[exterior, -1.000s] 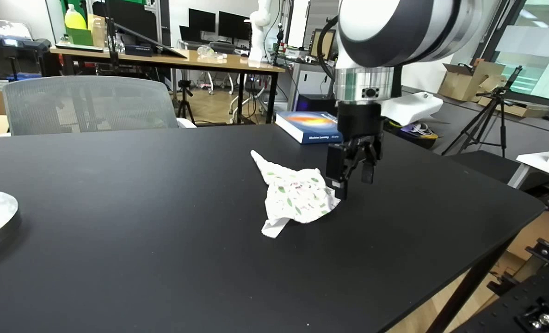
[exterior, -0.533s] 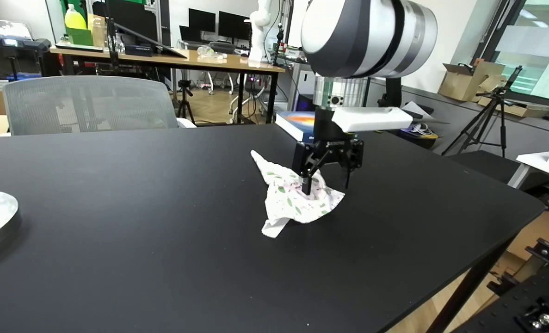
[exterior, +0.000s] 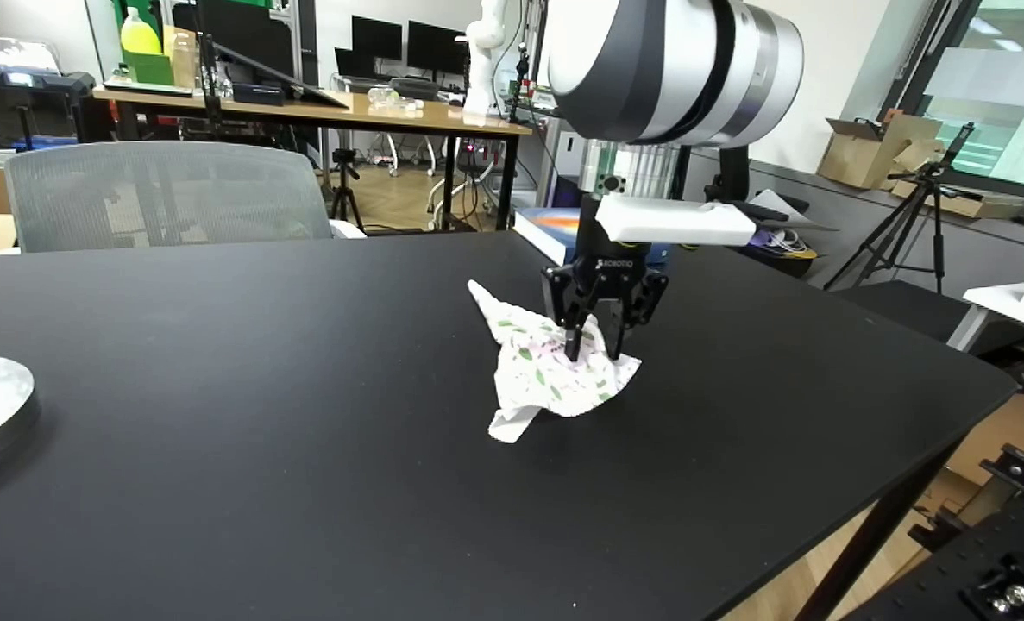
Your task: Spread the cloth
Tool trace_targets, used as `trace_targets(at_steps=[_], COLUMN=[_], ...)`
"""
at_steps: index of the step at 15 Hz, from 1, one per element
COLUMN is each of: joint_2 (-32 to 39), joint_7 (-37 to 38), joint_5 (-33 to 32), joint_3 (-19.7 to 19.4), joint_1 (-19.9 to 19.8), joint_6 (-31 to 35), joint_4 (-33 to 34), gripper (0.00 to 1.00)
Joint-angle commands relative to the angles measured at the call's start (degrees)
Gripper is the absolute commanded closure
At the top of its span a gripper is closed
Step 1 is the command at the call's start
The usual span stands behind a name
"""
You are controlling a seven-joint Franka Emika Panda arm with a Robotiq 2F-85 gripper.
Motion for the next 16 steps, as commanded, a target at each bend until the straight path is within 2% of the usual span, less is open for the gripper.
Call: trace_targets(at_steps=[1, 4, 5, 9, 14, 16], joint_2=[-1.5, -2.3, -2.8, -5.5, -11.5, -13.5], joint_7=[1.9, 1.4, 1.4, 1.9, 4.1, 5.9], joint_5=[2.0, 3.8, 4.3, 4.5, 0.4, -2.9], joint_3=[0.3, 0.4, 0.4, -0.5, -4.2, -5.4], joint_1=[-0.7, -1.5, -1.7, -1.9, -1.2, -0.7], joint_6=[0.1, 0.0, 0.0, -1.1, -5.9, -10.0], joint_4=[-1.6, -2.8, -3.4, -6.4, -10.8, -9.8], gripper=[0.80, 0.98, 1.00, 1.00, 1.00, 1.00])
